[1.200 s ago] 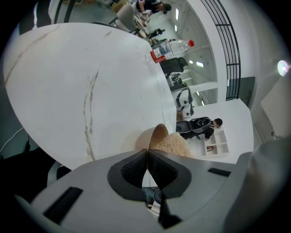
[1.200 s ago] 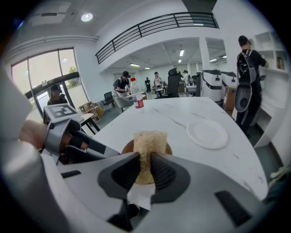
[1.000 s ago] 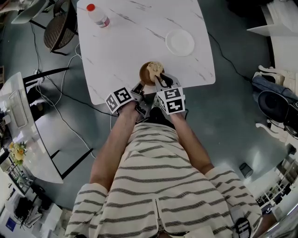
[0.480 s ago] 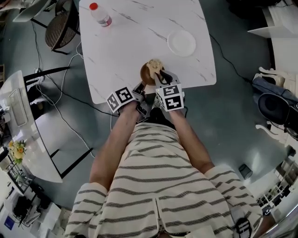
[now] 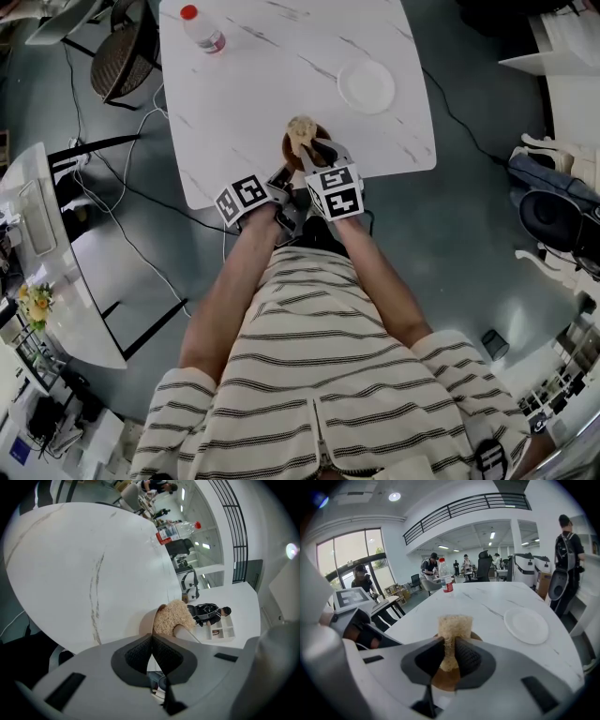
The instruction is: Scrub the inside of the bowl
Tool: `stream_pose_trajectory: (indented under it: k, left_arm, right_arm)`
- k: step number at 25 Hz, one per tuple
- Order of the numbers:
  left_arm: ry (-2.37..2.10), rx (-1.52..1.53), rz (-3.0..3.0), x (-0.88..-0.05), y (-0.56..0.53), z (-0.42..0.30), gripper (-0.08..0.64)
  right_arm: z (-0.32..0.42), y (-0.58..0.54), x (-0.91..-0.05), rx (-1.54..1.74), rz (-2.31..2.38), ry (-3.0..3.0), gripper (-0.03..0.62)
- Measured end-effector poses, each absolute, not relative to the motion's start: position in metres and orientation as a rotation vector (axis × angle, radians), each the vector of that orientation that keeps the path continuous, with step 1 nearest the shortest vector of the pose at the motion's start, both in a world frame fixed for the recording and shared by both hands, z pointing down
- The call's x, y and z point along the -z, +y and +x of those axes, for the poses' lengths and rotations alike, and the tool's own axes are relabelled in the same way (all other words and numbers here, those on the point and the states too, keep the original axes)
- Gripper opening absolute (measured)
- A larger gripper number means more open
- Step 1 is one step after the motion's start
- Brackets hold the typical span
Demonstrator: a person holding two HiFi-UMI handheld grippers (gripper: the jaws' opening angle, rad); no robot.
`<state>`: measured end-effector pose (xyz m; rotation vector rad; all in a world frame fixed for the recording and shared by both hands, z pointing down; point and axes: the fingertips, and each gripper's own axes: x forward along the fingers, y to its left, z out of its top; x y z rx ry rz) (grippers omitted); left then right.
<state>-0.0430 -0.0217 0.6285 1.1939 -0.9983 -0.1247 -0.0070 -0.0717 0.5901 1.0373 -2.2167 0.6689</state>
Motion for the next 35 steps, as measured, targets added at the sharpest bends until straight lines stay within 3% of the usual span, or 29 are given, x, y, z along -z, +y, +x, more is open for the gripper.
stream_pose_trajectory:
  k: [23, 35]
  left_arm:
    - [-0.996, 0.181, 1.191, -0.629, -0.026, -0.041, 0.008]
    - [-1.009, 0.177, 1.175, -0.630, -0.029, -0.039, 0.008]
  right_arm:
    - [-0.006, -0.053, -0.595, -0.801, 0.915, -2.245, 0.071]
    - [0.007, -0.046, -0.593, -0.630, 0.812, -2.187, 0.071]
